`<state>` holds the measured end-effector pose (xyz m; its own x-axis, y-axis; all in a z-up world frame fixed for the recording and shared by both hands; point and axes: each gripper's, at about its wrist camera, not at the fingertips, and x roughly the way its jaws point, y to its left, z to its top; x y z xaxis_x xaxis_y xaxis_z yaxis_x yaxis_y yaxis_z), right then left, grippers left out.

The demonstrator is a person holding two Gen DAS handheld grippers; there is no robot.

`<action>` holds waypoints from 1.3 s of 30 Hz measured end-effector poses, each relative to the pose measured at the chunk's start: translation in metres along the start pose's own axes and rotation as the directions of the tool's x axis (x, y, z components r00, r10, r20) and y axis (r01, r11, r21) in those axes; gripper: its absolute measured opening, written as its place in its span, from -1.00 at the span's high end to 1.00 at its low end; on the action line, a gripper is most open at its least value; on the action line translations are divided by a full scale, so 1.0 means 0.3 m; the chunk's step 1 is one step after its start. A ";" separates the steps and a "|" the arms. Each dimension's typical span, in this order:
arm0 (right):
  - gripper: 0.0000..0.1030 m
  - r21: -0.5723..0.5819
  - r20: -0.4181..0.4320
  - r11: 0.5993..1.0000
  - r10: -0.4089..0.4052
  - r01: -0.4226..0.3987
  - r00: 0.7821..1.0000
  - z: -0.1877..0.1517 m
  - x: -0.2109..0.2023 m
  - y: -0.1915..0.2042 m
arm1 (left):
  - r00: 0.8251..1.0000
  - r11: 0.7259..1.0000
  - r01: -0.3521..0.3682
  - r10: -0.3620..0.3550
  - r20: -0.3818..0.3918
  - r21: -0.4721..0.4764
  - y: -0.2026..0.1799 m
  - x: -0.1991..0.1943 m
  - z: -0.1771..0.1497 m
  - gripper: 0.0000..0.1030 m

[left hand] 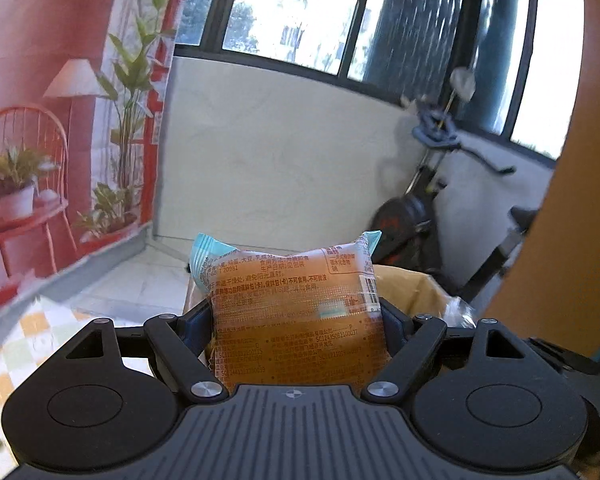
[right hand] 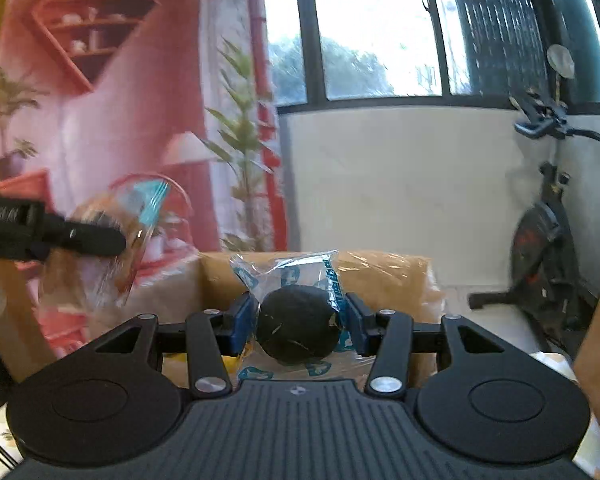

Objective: Organize snacks
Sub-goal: 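Carry bread bag and black snack over the box and release both inside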

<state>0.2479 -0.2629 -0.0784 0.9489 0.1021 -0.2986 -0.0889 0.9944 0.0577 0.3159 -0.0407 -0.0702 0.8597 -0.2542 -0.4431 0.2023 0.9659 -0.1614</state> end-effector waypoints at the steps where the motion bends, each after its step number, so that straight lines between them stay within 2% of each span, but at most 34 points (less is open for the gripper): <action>1: 0.03 -0.002 -0.008 1.000 -0.010 0.010 1.000 0.001 0.020 -0.005 | 1.000 1.000 -0.011 0.012 -0.016 0.013 -0.017 0.041 0.015 -0.61; 7: 0.02 0.012 -0.083 0.998 -0.058 0.059 0.995 -0.004 0.133 -0.021 | 0.995 0.998 -0.021 0.028 -0.095 0.065 -0.036 0.209 0.050 -0.62; 13: -0.03 -0.001 -0.133 0.997 -0.078 0.079 0.988 -0.026 0.182 -0.018 | 0.984 0.994 -0.052 0.067 -0.165 0.094 -0.014 0.259 0.047 -0.69; 19: -0.14 0.015 -0.131 0.997 -0.075 0.077 0.989 -0.034 0.168 -0.024 | 0.989 0.987 -0.047 0.067 -0.129 0.156 -0.026 0.240 0.072 -0.70; 23: -0.14 -0.004 -0.106 0.998 -0.070 0.070 0.992 -0.024 0.134 -0.001 | 0.994 0.987 -0.028 0.044 -0.102 0.157 -0.037 0.197 0.079 -0.70; 29: -0.14 0.018 -0.057 0.999 -0.049 0.050 0.997 -0.009 0.037 0.025 | 0.995 0.983 -0.032 0.048 -0.087 0.181 -0.028 0.087 0.063 -0.70; 35: -0.14 0.043 -0.019 0.999 -0.027 0.028 0.999 -0.009 -0.070 0.045 | 0.996 0.986 -0.009 0.023 -0.085 0.169 0.061 -0.074 0.039 -0.70; 39: -0.14 0.064 -0.010 0.998 -0.013 0.014 1.000 -0.031 -0.139 0.054 | 0.995 0.989 -0.043 0.055 -0.084 0.142 0.130 -0.189 0.001 -0.70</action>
<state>0.2041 -0.2508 -0.0738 0.9469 0.0895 -0.3087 -0.0566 0.9919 0.1141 0.2753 0.0114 -0.0512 0.8273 -0.2039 -0.5235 0.2298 0.9731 -0.0158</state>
